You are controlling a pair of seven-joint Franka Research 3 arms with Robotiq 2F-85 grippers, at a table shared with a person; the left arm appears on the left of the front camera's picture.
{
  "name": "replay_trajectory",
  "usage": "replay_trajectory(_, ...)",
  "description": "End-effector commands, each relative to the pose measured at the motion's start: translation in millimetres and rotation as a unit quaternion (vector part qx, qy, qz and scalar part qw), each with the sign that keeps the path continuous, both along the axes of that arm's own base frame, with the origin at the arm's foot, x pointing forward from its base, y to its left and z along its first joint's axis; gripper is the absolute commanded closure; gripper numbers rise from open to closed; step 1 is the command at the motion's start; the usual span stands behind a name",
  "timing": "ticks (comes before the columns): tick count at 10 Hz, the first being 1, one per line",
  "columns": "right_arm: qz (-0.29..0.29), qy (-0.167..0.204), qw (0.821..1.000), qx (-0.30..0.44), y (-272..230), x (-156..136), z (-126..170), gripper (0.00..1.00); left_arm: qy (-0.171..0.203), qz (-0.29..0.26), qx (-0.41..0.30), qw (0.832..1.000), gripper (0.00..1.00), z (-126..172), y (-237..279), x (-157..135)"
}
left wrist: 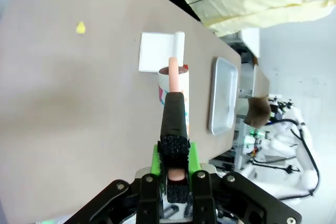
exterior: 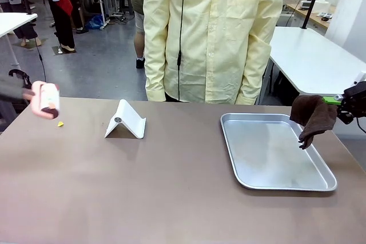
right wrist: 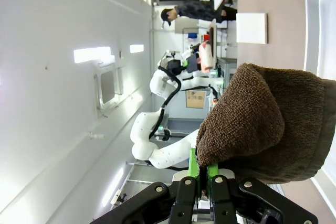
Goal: Clean the surface of the table.
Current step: Clean the area not pointed to by the person.
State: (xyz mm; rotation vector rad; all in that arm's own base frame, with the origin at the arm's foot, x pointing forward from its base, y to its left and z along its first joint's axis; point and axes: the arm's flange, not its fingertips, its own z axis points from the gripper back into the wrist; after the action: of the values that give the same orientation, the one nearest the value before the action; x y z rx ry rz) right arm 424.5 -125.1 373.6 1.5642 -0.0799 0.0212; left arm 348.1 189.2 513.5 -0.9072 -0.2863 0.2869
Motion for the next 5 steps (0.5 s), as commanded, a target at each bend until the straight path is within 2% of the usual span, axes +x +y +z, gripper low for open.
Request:
replay_trajectory(1, -0.003, -0.011, 1.000, -0.001, 3, 2, 3, 0.94, 0.022, 0.002, -0.029, 0.999, 0.80, -18, 32, -31)
replay_trajectory(3, -0.003, -0.011, 1.000, -0.001, 3, 2, 3, 0.94, 0.037, 0.020, -0.055, 0.998, 0.80, -36, 55, -58)
replay_trajectory(4, -0.003, -0.011, 1.000, -0.001, 3, 2, 3, 0.94, 0.036, 0.006, -0.071, 0.997, 0.80, -43, 64, -63)
replay_trajectory(5, -0.003, -0.011, 1.000, -0.001, 3, 2, 3, 0.94, 0.017, -0.013, -0.084, 0.996, 0.80, -42, 65, -60)
